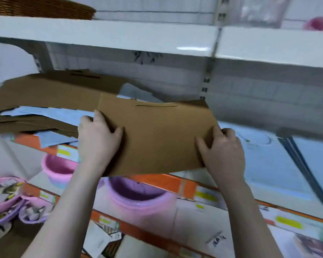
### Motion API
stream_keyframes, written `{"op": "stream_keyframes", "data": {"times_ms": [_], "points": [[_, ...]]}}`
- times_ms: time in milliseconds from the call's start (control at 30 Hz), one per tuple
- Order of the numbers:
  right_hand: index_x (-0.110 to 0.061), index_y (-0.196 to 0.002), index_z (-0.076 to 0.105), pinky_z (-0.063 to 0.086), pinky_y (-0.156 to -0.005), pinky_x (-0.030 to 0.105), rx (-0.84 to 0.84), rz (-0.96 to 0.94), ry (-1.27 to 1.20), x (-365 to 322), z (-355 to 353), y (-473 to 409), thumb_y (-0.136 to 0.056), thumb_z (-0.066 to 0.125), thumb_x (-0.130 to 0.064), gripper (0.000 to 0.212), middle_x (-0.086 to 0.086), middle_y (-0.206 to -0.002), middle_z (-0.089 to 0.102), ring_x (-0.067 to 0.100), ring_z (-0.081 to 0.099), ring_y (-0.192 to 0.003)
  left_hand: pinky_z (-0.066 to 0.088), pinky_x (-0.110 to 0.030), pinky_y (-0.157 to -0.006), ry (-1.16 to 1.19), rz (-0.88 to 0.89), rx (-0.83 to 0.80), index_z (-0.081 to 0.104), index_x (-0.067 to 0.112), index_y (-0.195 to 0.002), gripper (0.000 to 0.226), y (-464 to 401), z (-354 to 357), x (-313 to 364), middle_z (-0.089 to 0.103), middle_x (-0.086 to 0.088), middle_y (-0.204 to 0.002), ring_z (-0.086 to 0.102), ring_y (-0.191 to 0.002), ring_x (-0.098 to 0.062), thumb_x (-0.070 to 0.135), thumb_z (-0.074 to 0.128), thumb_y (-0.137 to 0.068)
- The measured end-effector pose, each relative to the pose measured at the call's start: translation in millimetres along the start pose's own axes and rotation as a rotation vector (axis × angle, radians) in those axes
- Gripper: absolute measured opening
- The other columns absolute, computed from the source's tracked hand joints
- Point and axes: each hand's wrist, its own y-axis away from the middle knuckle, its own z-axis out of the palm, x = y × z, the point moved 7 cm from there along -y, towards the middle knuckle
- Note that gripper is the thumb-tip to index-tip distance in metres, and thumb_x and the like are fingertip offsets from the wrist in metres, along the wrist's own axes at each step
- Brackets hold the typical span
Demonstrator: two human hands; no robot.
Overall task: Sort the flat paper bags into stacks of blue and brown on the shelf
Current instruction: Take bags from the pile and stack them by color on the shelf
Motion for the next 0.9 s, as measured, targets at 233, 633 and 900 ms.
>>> {"op": "stream_keyframes", "data": {"times_ms": [233, 633, 900], "points": [[-0.008, -0.117, 0.053, 0.039, -0.083, 0.035, -0.023, 0.093, 0.084, 128, -74, 37, -0.094, 0.045, -0.045, 0.044, 0.013, -0.117, 0.050, 0.030, 0.047, -0.106, 0.039, -0.048, -0.091, -0.001, 0.065, -0.087, 0.043, 0.001, -0.124, 0.059, 96, 29, 106, 0.042, -0.025, -0.120, 0.040, -0.117, -0.042, 0.040, 0.063, -0.084], [-0.007, -0.110, 0.058, 0.037, -0.085, 0.037, 0.071, 0.397, 0.184, 252, -150, 117, -0.092, 0.050, -0.041, 0.040, 0.015, -0.117, 0.052, 0.034, 0.049, -0.104, 0.033, -0.042, -0.096, 0.029, 0.351, -0.233, 0.035, 0.003, -0.140, 0.067, 213, 66, 202, 0.041, -0.024, -0.121, 0.038, -0.116, -0.039, 0.035, 0.061, -0.087], [-0.008, -0.112, 0.059, 0.037, -0.085, 0.037, 0.144, 0.504, 0.232, 304, -185, 157, -0.090, 0.053, -0.037, 0.036, 0.016, -0.120, 0.052, 0.036, 0.049, -0.108, 0.032, -0.043, -0.095, 0.155, 0.409, -0.315, 0.042, 0.000, -0.133, 0.061, 265, 86, 235, 0.044, -0.027, -0.117, 0.040, -0.112, -0.041, 0.030, 0.063, -0.085]]}}
